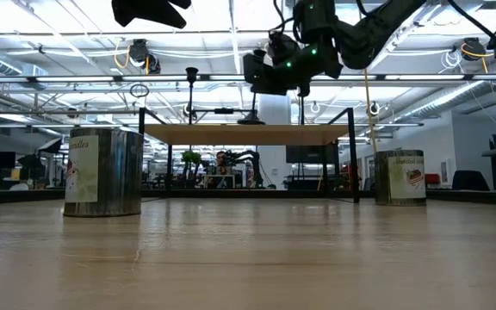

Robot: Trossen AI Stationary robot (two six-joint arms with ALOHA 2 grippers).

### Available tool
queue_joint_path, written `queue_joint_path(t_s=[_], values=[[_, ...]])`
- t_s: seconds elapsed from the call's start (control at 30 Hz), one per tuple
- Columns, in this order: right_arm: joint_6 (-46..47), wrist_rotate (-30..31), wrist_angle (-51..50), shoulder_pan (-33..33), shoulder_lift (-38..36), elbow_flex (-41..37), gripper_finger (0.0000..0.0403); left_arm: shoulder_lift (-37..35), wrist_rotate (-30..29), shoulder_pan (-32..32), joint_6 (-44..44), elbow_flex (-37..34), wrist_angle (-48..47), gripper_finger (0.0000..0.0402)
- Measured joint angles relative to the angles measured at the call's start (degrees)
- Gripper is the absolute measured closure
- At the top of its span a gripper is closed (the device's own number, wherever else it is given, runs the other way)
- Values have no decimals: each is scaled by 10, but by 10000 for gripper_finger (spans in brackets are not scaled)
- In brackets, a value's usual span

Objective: Pick & Place candle stick holders
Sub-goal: Put the black candle holder on the shelf

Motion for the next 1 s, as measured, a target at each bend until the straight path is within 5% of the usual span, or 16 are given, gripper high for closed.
queue_joint_path(t_s=[0.4,0.57,1.0], values=[[10,-6,-10,-25,6,0,389,0,-5,0,1,0,0,199],[8,-80,-8,-32,5,0,389,0,-9,0,1,0,0,199],[10,-79,-17,-54,5,0,379,0,-9,0,-12,0,1,199]])
